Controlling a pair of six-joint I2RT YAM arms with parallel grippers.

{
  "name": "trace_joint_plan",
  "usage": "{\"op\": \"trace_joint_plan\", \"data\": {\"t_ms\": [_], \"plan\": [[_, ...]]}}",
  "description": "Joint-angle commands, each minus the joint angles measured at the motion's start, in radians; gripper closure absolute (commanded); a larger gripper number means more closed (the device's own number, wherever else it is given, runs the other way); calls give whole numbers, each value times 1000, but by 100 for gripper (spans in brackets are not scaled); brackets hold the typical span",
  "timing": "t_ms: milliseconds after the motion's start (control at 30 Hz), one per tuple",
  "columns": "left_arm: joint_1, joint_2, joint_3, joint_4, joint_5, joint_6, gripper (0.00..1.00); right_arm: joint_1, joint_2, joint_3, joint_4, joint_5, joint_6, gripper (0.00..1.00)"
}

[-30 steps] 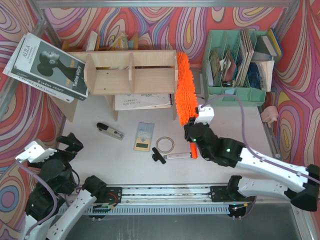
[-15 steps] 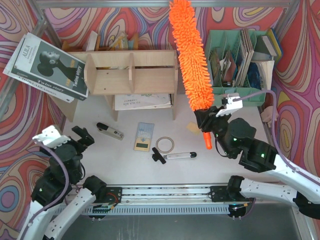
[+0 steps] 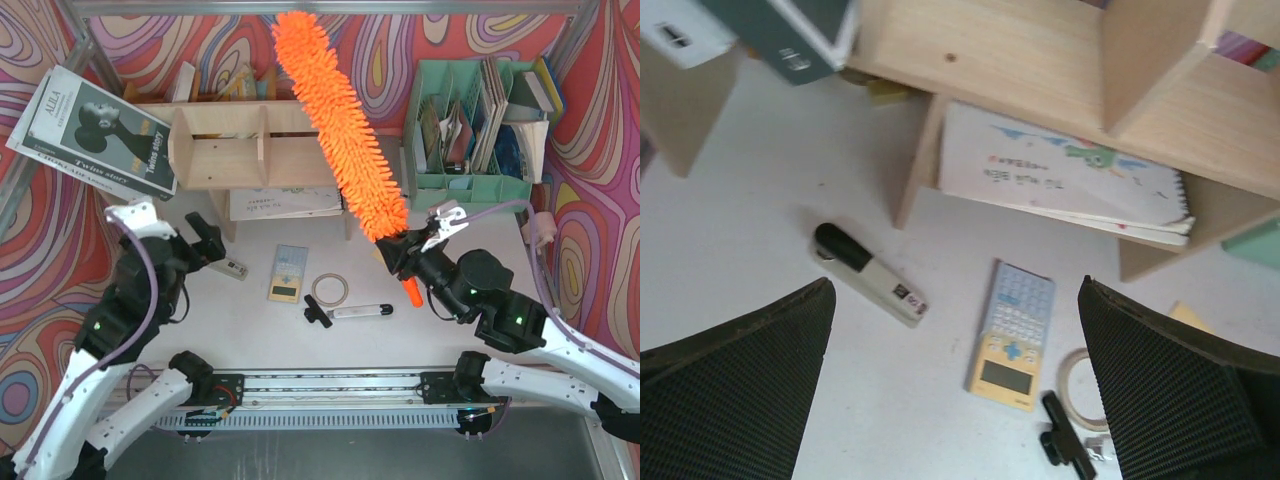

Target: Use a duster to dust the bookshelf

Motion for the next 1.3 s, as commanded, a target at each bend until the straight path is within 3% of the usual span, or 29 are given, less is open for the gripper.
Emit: {"op": "trace_joint_plan", "data": {"t_ms": [0,200,433,867,1000,1133,1267], "plan": [[-23,113,96,62,115,-22,2,2,-27,-34,160,-98,-71,100],[-160,217,178,161,90,-3,2,2,-39,-105,237,-116,-91,100],[-230,249,145,372,200,-44,2,3,-34,-145,285,-161,-105,100],[-237,363,90,754,351,-86,2,3,-34,-202,318,-266,-100,100],[-237,412,96,783,325,-110,5,2,-34,-210,334,-340,-94,100],[-237,439,80,826,309,-133,14,3,-33,-215,329,-383,-98,100],[-237,451,75,830,335,-160,41,2,-43,-229,312,-355,-104,100]]}}
